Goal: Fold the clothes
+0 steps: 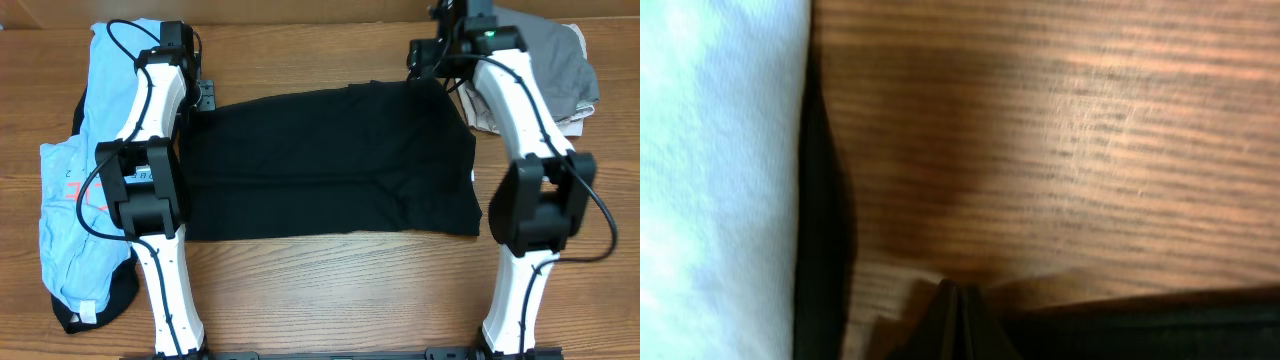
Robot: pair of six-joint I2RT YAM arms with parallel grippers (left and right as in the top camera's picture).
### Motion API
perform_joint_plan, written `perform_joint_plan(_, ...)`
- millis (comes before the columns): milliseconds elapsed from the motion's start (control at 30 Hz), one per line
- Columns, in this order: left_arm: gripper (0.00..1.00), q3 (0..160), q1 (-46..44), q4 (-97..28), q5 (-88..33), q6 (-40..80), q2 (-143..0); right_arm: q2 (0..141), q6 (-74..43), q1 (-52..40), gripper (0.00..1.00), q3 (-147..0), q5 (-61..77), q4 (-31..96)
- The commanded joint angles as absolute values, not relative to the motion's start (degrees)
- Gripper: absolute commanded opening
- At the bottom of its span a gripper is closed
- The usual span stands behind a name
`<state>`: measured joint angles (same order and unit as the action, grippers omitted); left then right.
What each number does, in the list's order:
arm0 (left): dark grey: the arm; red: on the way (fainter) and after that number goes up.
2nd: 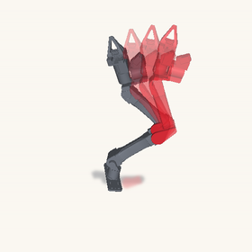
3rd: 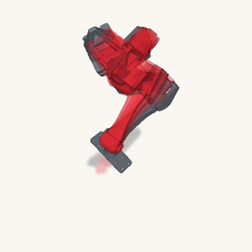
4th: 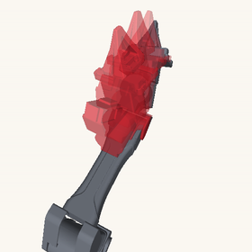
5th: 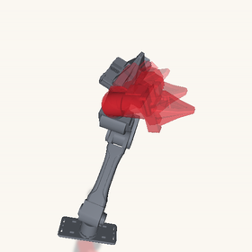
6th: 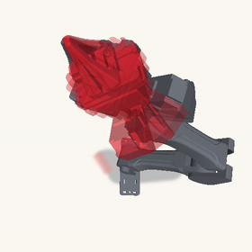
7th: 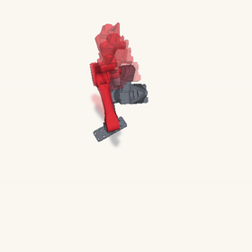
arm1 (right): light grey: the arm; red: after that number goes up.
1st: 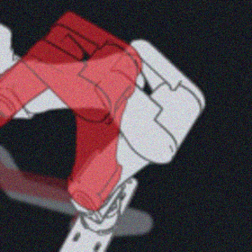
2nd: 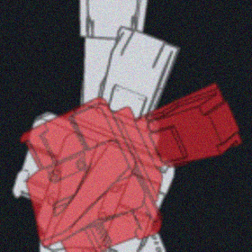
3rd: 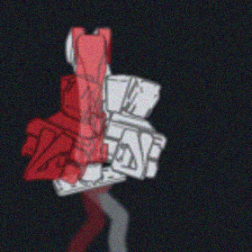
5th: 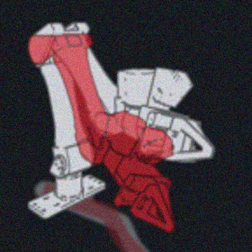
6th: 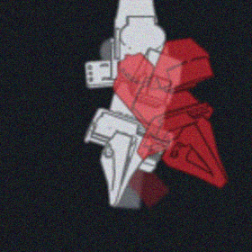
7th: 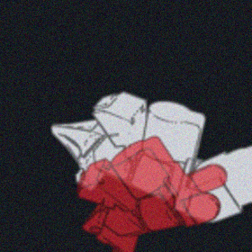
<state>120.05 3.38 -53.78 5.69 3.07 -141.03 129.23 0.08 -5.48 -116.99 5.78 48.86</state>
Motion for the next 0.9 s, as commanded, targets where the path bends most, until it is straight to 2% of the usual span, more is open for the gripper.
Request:
perform_joint_plan(0,0.04,121.4,3.2,-54.4,6.4,4.5,-142.4,131.7,0.5,-5.4,0.78,-117.4,6.0,46.7)
perform_joint_plan(633,0.04,121.3,3.2,-56.1,6.5,4.5,-142.4,142.2,0.2,-2.3,0.79,-117.4,0.1,38.3)
perform_joint_plan(800,0.04,121.3,3.2,-56.1,6.6,4.5,-142.4,142.3,0.0,-0.6,0.79,-117.4,2.7,38.0)
perform_joint_plan(867,0.04,121.3,3.2,-56.1,6.6,4.5,-142.4,142.5,0.0,-0.6,0.76,-117.4,4.4,38.0)
